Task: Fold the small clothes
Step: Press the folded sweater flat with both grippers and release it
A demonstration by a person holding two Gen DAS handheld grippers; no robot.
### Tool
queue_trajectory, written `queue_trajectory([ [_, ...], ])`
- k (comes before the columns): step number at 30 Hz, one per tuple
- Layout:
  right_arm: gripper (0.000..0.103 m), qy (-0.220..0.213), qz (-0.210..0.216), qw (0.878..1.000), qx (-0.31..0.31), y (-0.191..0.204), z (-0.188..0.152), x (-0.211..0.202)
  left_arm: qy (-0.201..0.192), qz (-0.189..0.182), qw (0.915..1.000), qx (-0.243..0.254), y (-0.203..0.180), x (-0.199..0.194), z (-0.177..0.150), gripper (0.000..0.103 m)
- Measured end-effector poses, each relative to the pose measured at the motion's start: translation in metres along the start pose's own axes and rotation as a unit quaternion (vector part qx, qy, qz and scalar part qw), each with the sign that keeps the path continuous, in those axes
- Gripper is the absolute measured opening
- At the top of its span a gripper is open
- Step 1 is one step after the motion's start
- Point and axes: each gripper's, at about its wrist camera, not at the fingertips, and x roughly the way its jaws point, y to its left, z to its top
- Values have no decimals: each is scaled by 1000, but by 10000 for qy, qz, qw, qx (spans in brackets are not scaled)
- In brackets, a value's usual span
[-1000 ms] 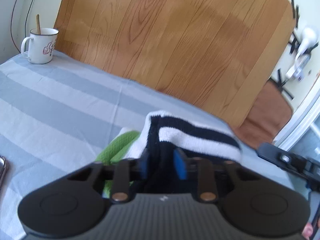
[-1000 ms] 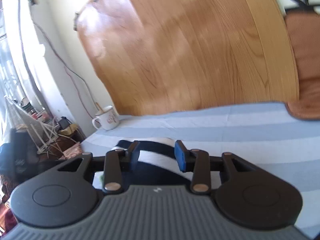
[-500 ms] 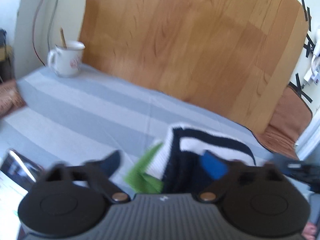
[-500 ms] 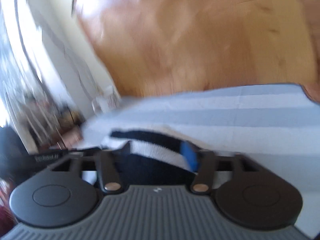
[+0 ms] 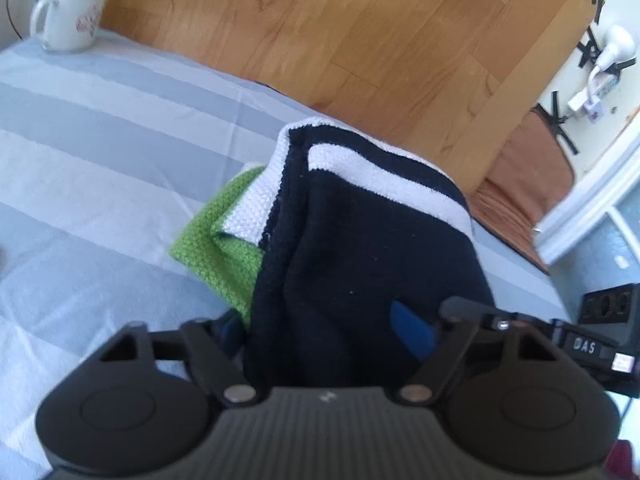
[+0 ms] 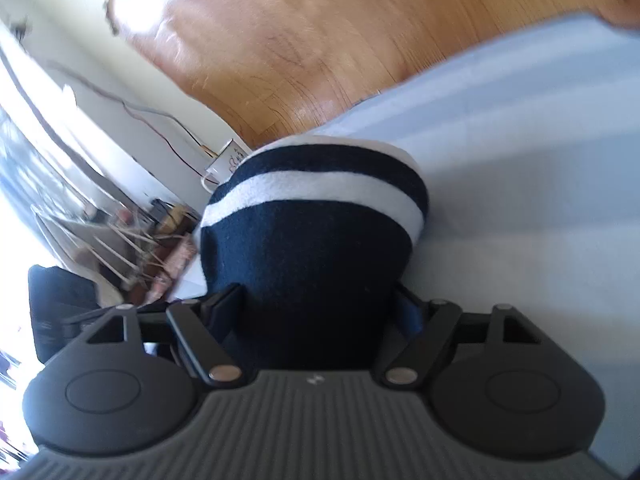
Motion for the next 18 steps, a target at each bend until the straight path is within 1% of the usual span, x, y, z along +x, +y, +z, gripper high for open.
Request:
queue_trajectory([
  [2, 56, -140, 54, 9998, -141, 2, 3, -4, -53, 35, 10000, -30, -7, 3, 6, 58],
  [3, 53, -275, 64, 9993, -246, 4, 8, -7, -64, -12, 10000, -23, -13, 4, 13, 54],
  [5, 52, -604, -9, 9971, -459, 2, 18, -17, -105, -84, 9999, 88, -28, 10, 29, 47],
  [8, 52, -1158, -196, 9895, -847, -4, 45, -32, -190, -188, 9990, 361, -56, 32, 55, 46],
  [11, 52, -1462, -473, 9828, -1021, -22, 76, -35, -363, -259, 9970, 639, -81, 64, 80, 46],
  [14, 52, -1593, -689, 9809, -878, -58, 104, -26, -374, -254, 9965, 701, -95, 107, 107, 44],
  [18, 52, -1589, -1017, 9812, -411, -105, 127, -1, -297, -71, 9961, 828, -105, 161, 123, 43],
])
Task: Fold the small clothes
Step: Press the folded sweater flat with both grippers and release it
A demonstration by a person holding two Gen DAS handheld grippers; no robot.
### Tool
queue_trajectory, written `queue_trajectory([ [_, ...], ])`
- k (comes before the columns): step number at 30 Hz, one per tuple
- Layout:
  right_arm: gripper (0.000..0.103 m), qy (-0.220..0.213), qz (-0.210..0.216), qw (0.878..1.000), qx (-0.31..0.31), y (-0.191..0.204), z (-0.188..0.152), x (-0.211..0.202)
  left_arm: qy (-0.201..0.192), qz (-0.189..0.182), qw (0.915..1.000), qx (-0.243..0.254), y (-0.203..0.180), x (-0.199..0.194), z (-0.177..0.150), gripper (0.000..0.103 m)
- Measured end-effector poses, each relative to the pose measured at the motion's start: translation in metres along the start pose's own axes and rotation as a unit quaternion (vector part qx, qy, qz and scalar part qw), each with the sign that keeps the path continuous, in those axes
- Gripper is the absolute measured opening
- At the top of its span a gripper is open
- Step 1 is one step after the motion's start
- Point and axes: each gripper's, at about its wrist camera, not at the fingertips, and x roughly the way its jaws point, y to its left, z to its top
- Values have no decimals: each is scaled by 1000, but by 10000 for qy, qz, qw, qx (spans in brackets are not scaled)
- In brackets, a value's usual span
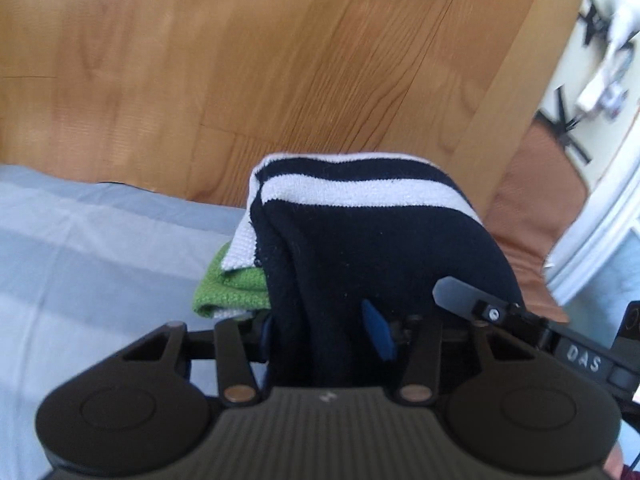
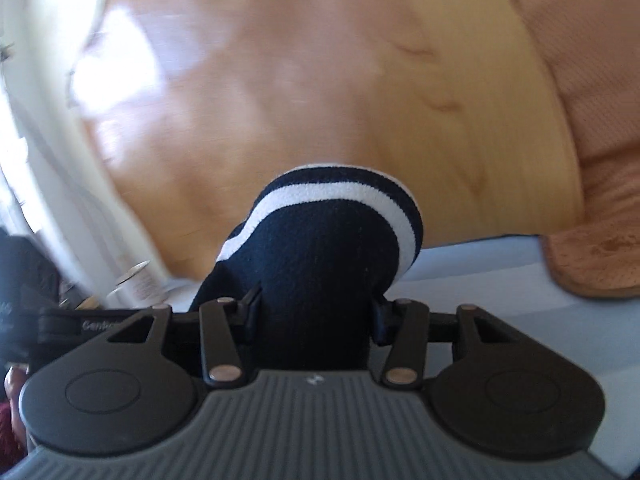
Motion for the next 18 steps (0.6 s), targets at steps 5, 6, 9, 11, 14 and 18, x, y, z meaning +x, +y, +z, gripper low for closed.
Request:
queue_trajectory([
  [5, 61, 283, -346, 9979, 462, -24, -6, 15, -244, 456, 9969, 597, -18, 25, -16, 53],
  [6, 63, 282, -433, 9979, 402, -20, -7, 16, -334, 534, 9956, 700, -20, 23, -21, 54],
  [9, 69, 231, -614, 9978, 81, -6, -8, 12, -434, 845, 9907, 975, -30, 19, -29, 61],
  [11, 73, 116, -772, 9969, -74, 0, -11, 1, -415, 939, 9905, 914, -33, 7, -32, 63],
  [14, 75, -59, -932, 9953, -273, 7, -17, -19, -483, 1165, 9879, 907, -41, -18, -43, 65],
  [18, 76, -201, -1017, 9946, -51, 13, -30, -52, -558, 1372, 9842, 974, -48, -46, -62, 66],
])
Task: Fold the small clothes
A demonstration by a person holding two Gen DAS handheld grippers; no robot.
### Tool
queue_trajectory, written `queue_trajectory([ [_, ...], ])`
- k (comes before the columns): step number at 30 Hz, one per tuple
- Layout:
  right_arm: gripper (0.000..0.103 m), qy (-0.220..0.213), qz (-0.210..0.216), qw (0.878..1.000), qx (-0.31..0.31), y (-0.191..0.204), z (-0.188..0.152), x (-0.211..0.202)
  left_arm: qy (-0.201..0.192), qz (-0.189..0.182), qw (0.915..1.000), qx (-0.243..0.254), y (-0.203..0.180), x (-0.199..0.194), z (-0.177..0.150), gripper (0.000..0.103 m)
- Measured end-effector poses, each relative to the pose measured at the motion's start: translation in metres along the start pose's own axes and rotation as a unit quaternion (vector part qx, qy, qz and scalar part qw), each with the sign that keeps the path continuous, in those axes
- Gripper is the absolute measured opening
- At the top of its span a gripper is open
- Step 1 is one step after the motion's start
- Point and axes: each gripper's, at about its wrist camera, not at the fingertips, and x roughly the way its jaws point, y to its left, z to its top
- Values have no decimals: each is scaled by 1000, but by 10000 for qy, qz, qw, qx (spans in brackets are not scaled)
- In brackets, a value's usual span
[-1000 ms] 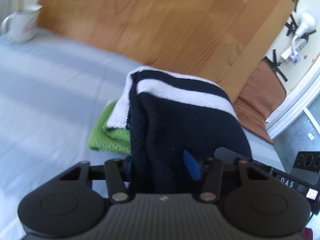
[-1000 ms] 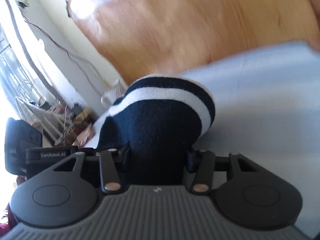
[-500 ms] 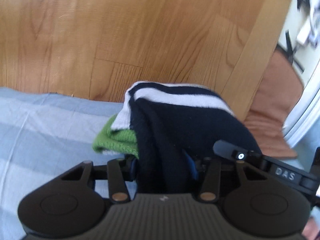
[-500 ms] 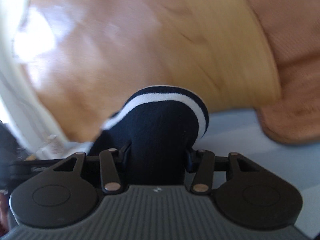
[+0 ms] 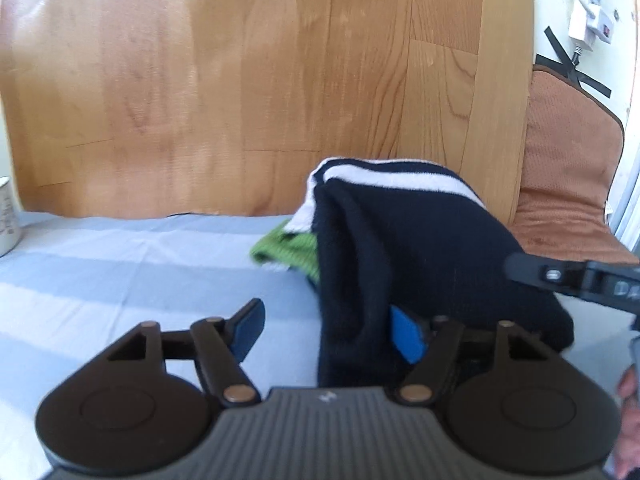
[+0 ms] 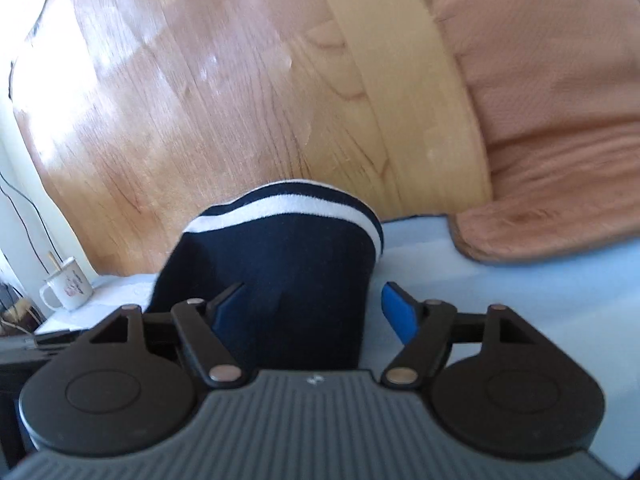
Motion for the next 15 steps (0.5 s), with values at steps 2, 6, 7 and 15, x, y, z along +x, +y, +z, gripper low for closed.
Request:
queue_trajectory([
  [2, 76, 9, -122, 9999, 35, 2, -12, -20, -12, 16, 10000, -15, 0, -15, -9, 67],
  [6, 77, -17, -455, 9988, 177, 5, -42, -60, 20, 41, 10000, -56, -2, -39, -27, 69],
  [7, 77, -38, -466, 9986, 253, 5, -49, -69, 13, 67, 10000, -57, -2, -45, -33, 70],
  [15, 77, -201, -605, 9975, 317, 17, -90, -117, 64, 242, 9997, -66, -3, -81, -76, 73],
])
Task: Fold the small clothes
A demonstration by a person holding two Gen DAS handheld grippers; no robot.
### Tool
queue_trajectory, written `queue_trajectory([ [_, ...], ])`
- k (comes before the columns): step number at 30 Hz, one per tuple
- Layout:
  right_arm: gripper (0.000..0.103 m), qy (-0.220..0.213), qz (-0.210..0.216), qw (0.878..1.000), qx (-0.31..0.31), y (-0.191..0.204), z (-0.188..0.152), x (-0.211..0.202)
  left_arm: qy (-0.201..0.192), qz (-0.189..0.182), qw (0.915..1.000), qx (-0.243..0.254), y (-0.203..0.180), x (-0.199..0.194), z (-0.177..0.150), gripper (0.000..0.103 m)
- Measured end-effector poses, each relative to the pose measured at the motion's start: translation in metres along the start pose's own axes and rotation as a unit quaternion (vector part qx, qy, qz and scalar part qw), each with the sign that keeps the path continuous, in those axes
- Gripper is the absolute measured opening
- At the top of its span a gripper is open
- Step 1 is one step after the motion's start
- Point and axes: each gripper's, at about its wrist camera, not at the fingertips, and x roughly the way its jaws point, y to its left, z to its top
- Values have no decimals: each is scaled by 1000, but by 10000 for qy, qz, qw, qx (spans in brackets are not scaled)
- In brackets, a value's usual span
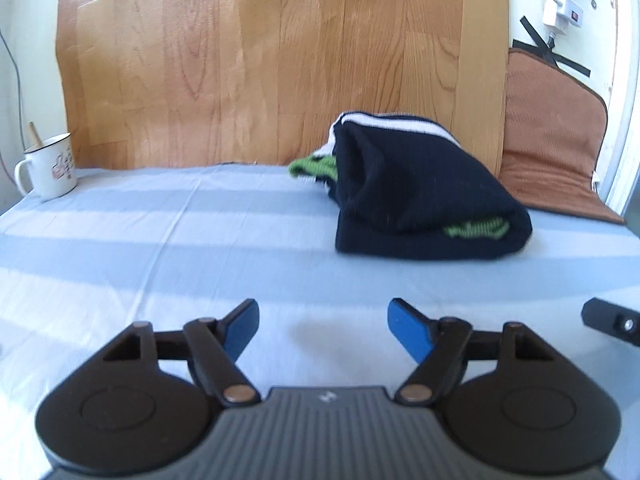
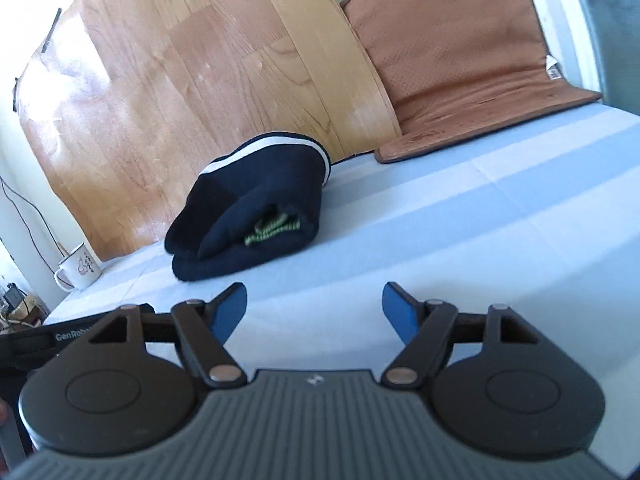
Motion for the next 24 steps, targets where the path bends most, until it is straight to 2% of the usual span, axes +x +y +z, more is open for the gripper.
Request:
queue_trajectory([
  [4, 77, -47, -56, 9999, -112, 7, -8, -8, 57, 97, 9999, 60, 0, -6, -13, 74],
  [13, 77, -140, -118, 9990, -411, 20, -16, -14, -190, 302, 9993, 125, 0, -17, -19, 76],
  [24, 79, -151, -54, 9994, -308, 19, -18, -16, -335, 416, 9980, 336, -6, -20, -22, 83],
])
